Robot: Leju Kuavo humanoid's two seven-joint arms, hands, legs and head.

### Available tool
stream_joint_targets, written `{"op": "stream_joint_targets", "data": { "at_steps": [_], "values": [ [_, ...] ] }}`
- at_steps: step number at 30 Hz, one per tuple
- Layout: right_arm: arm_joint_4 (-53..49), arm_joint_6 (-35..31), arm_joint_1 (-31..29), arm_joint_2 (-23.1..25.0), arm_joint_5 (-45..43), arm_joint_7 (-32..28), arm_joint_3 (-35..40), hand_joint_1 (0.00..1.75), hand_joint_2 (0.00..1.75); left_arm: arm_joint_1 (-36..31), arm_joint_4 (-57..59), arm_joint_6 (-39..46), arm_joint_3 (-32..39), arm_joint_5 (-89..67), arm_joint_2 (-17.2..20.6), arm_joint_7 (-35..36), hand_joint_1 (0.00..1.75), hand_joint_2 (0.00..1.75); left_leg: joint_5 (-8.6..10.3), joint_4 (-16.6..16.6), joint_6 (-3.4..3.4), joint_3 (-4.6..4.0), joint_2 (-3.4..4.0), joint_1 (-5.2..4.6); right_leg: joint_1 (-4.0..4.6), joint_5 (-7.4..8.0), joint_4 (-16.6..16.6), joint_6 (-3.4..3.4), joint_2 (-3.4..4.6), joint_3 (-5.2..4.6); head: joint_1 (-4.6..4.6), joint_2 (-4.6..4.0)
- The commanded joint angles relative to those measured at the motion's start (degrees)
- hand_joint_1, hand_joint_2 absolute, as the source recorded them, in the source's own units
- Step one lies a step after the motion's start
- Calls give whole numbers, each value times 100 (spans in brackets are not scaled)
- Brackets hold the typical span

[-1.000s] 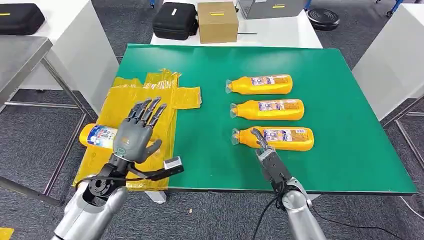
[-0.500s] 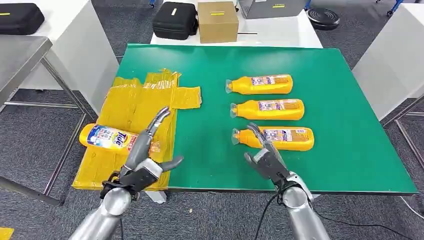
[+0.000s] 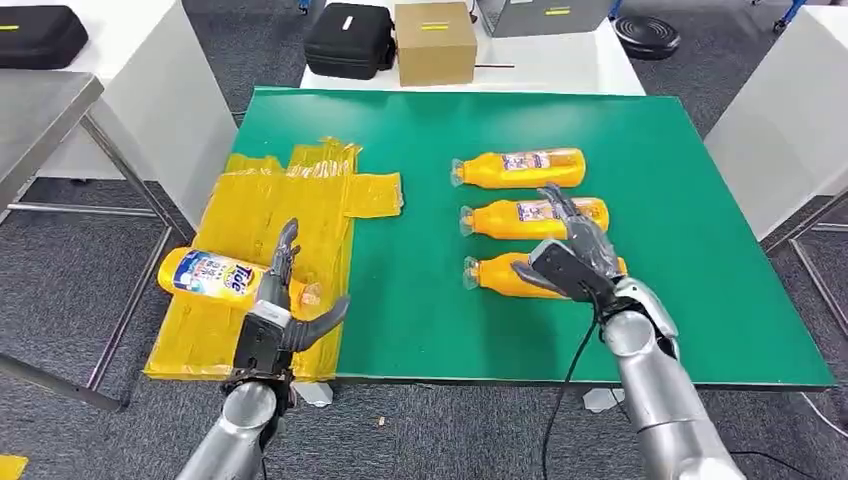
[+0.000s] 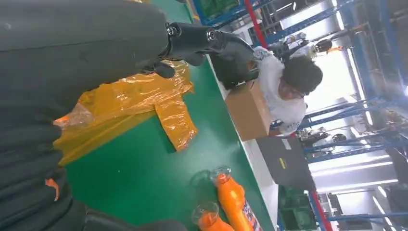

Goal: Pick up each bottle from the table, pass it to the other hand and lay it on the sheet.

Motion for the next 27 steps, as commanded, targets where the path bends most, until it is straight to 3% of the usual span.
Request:
{"op": "stream_joint_targets", "data": {
  "at_steps": [1,7,19,27],
  "values": [
    [1259,-89,-916,-382,187,110,382,0,175,-72,338,182,178,33,-123,22,0,175,-19,4,-14,34,24,7,8,-12,3,-13,20,29,0,0],
    [1504,378,-673,-811,26,-182,426,0,175,-197,431,453,197,-207,-120,-9,0,175,-8,-2,-7,21,-4,8,9,-8,-7,-7,-5,25,0,0],
    [-74,1535,894,-2007,-653,-46,122,0,175,-252,353,446,282,-75,43,-15,0,175,-17,3,-9,18,-27,5,6,-20,-1,-10,-26,29,0,0],
    [-533,1618,1370,-2000,-689,128,-147,0,175,-295,365,474,204,-106,80,-13,0,175,-17,0,-4,10,-11,2,4,-12,-3,-9,-9,14,0,0]
  ]
}}
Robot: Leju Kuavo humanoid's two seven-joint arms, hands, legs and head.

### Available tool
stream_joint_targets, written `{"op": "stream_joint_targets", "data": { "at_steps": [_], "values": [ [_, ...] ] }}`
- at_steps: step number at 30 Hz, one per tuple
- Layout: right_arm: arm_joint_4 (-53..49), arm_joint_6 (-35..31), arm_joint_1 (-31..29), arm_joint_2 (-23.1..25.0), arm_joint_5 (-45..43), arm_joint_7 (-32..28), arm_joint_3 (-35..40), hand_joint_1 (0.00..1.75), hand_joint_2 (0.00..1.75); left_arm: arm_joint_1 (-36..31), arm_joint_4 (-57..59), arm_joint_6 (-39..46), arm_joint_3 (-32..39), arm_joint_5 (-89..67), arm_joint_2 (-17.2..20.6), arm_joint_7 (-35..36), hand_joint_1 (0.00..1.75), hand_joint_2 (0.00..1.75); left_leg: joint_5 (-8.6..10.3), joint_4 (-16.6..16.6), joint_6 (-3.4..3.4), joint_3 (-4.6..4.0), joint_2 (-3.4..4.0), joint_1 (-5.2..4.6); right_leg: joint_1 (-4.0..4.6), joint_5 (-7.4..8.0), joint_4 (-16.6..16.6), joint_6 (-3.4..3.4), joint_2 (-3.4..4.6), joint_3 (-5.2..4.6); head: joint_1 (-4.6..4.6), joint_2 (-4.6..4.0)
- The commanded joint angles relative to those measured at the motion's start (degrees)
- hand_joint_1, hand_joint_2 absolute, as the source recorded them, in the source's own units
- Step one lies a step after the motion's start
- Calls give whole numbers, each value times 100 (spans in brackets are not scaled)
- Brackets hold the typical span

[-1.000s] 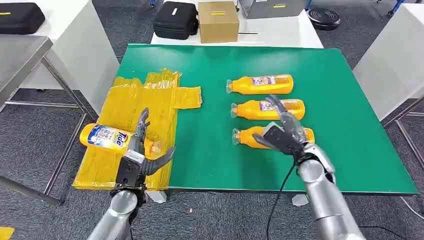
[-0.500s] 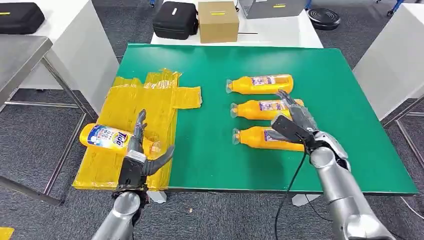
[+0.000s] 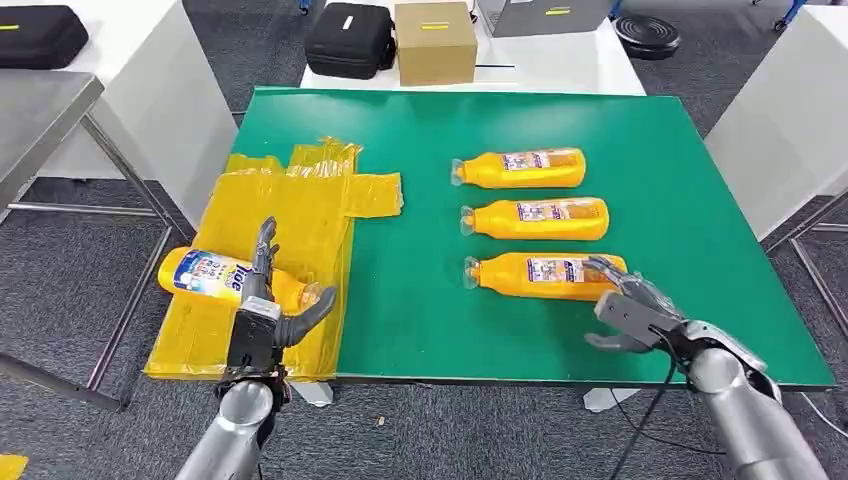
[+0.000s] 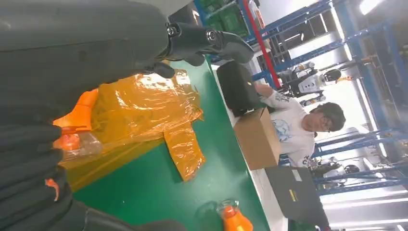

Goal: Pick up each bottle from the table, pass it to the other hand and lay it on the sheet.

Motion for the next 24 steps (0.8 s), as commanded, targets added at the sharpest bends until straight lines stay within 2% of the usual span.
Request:
{"op": "stream_joint_targets", "data": {
  "at_steps": [1,5,11,24],
  "values": [
    [-724,43,636,-104,37,196,-403,0,175,-320,370,-30,-59,-3,126,13,0,175,-15,2,-17,29,2,10,11,-16,1,-15,-5,31,0,0],
    [-1112,-29,960,-147,103,209,-694,0,175,-473,608,69,-101,42,117,-66,0,175,-7,-2,-12,24,-11,5,7,-14,-1,-11,-18,25,0,0],
    [-887,-287,520,24,349,130,-725,0,175,-473,632,205,-119,41,42,-136,0,175,-16,2,-14,32,26,7,8,-11,0,-12,14,28,0,0],
    [-550,-523,339,162,535,80,-592,0,175,-567,822,205,-192,18,-60,-153,0,175,-14,0,-14,34,20,10,11,-10,-5,-13,10,32,-2,0]
  ]
}}
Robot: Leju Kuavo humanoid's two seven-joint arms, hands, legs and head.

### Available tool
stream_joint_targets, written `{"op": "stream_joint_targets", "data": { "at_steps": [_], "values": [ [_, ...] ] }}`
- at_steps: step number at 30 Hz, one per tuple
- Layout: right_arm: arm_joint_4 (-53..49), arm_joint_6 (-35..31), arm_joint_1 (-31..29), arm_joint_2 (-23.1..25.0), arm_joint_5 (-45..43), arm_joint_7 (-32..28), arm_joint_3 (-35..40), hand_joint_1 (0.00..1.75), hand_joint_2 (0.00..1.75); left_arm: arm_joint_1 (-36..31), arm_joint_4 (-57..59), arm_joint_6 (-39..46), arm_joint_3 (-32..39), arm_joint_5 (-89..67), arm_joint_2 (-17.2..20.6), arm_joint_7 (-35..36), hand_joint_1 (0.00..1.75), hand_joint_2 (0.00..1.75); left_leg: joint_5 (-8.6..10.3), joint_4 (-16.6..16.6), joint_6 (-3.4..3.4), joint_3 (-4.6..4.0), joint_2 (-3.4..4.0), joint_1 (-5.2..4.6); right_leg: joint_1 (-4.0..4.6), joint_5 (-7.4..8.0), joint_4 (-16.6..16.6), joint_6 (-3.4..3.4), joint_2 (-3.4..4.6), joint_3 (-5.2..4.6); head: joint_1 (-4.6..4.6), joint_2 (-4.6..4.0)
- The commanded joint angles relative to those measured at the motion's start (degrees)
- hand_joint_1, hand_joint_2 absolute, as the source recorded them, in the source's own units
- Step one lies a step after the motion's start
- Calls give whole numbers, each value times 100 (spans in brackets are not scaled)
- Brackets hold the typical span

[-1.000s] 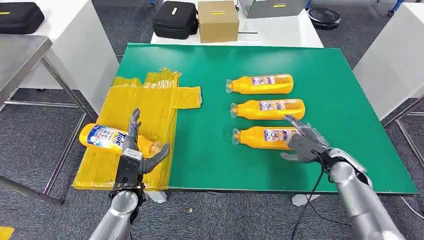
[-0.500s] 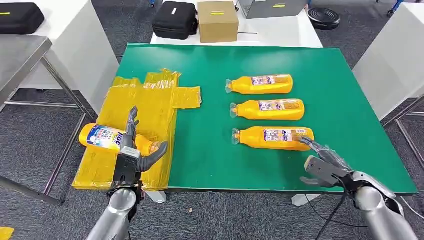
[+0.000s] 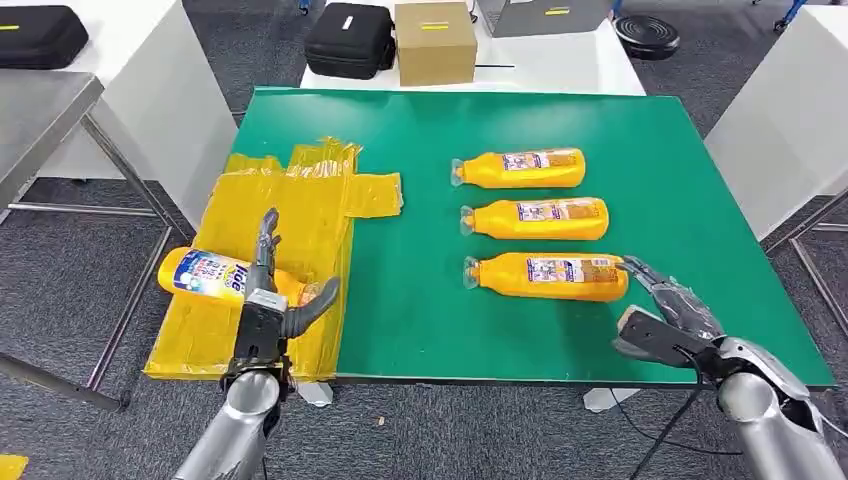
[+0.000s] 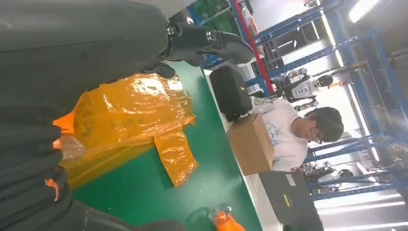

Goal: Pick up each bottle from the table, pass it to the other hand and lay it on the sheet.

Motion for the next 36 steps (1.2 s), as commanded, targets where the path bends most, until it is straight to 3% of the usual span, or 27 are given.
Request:
{"op": "stream_joint_targets", "data": {
  "at_steps": [1,6,13,22,29,36],
  "values": [
    [389,-75,-332,248,92,-3,59,0,175,-267,470,-8,-126,12,39,17,0,175,-8,-3,-9,21,10,6,7,-5,-6,-8,7,20,-2,0],
    [717,-81,-552,319,139,26,145,0,175,-289,488,-8,-131,-5,13,42,0,175,-10,-2,-10,24,15,6,7,-4,-5,-9,12,22,-2,0],
    [2401,-360,-1659,617,493,13,740,0,175,-301,554,-4,-131,-82,-43,86,0,175,-10,-4,-10,26,31,9,10,2,-10,-9,27,23,0,0],
    [3408,-596,-2514,727,595,5,1135,0,175,-346,648,-5,-101,-115,-97,85,0,175,-4,-2,-9,19,19,4,5,0,-2,-7,17,16,-2,0],
    [3459,-599,-2552,717,602,-3,1150,0,175,-336,629,-4,-94,-116,-90,83,0,175,-18,6,-17,40,18,12,13,-12,1,-14,15,39,0,0],
    [4033,-563,-2961,761,636,-86,1513,0,175,-354,744,23,-88,-73,-64,21,0,175,-6,2,-10,16,18,5,5,-1,1,-8,16,15,-2,0]
  ]
}}
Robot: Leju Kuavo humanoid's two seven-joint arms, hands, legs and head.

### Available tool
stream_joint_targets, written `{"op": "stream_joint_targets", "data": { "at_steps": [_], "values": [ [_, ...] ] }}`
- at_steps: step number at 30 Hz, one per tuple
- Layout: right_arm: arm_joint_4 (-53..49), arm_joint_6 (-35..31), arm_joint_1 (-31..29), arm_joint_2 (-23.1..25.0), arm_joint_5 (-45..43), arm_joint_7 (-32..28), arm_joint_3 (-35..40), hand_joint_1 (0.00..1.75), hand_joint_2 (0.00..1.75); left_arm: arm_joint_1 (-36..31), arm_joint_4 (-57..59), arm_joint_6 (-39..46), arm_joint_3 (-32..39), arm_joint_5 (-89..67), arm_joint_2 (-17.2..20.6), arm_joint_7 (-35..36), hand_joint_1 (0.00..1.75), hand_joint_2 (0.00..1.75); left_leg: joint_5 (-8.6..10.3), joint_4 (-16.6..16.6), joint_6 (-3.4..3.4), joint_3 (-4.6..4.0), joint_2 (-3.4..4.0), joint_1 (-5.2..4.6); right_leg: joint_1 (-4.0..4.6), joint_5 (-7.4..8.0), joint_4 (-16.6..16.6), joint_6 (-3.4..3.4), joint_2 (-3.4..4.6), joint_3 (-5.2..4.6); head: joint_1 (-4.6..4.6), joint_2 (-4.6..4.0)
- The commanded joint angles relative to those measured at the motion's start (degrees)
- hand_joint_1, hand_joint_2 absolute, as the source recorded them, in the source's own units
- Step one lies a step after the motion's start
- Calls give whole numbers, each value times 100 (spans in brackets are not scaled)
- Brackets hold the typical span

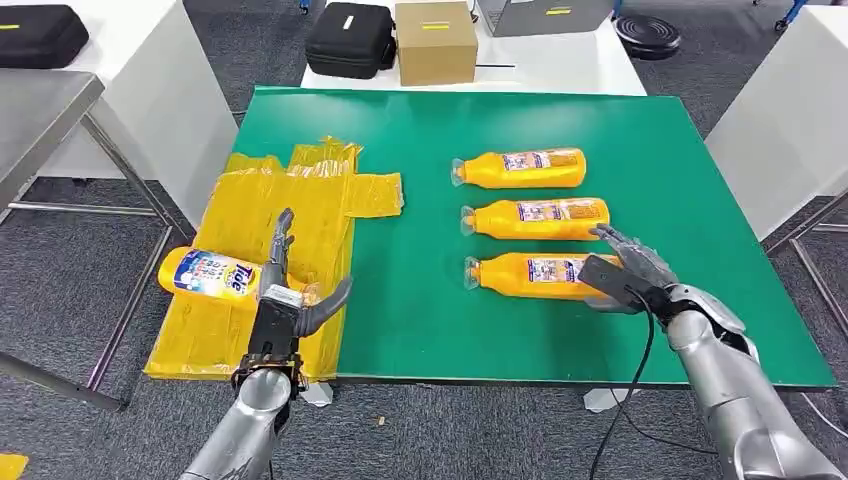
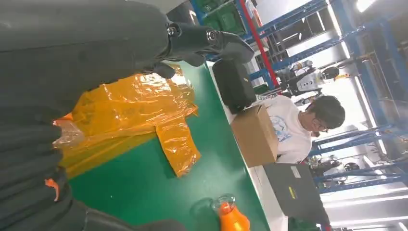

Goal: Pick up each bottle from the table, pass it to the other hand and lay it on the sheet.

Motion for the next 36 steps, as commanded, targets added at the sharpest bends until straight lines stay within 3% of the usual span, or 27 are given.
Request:
{"op": "stream_joint_targets", "data": {
  "at_steps": [1,30,31,33,35,36],
  "values": [
    [1213,52,-781,185,27,-110,611,0,175,-248,505,19,-54,61,92,-49,0,175,-8,-3,-9,18,19,3,4,-2,-2,-8,16,13,0,0],
    [2367,600,-1644,423,57,-60,1516,0,175,-85,384,87,4,122,141,-43,0,175,-22,4,-17,41,22,9,10,-16,4,-16,17,35,0,0],
    [2380,633,-1654,415,62,-53,1535,5,175,-88,388,79,0,124,145,-43,0,175,-18,3,-15,35,22,9,9,-12,2,-13,17,29,0,0],
    [2396,698,-1669,381,50,-61,1558,56,175,-96,399,84,7,137,147,-51,0,175,-27,8,-19,46,26,10,12,-19,7,-17,20,39,2,0],
    [2404,800,-1679,301,43,-74,1635,140,175,-118,420,78,1,162,150,-69,0,175,-33,13,-23,52,25,14,16,-26,11,-22,19,47,0,0],
    [2437,911,-1710,273,53,-64,1697,141,175,-135,437,80,-1,178,150,-75,0,175,-11,-1,-12,26,8,6,6,-9,-1,-11,5,24,2,0]
  ]
}}
